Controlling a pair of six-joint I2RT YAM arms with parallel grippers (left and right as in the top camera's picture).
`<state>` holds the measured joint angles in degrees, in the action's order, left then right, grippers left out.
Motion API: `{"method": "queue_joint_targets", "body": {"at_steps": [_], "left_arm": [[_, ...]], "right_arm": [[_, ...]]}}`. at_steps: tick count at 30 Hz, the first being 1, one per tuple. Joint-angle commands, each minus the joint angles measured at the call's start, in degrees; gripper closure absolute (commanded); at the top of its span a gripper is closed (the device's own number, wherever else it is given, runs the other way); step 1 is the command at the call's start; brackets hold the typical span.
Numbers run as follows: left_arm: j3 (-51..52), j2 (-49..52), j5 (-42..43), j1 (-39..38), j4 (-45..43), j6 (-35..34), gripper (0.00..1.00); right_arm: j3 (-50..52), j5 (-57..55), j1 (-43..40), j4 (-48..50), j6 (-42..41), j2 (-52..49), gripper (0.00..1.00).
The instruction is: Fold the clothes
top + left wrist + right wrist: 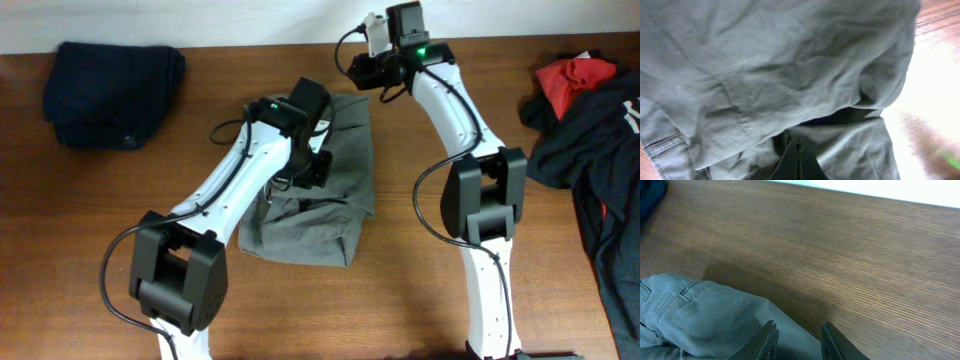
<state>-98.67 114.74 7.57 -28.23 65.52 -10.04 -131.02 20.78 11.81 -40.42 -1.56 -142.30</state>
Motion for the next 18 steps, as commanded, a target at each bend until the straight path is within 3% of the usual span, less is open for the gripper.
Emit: {"method": "queue_joint_targets", "body": {"at_steps": [1,8,18], "left_arm": [[0.3,-1.6,6.4,-1.5,-0.4,0.5,0.99],[2.1,-1.6,8.2,-2.5,-1.3,-1.2,0.99],[12.8,-1.5,8.1,-2.5,-7.3,-1.2,0.98]], "right_arm": [[0.0,1.6,1.5,1.0,-0.9,-1.6,0.68],[0.0,1.6,2.1,2.1,-2.4,-1.8,0.75],[0.0,2.6,2.1,0.9,-3.7,-3.5,0.77]]}}
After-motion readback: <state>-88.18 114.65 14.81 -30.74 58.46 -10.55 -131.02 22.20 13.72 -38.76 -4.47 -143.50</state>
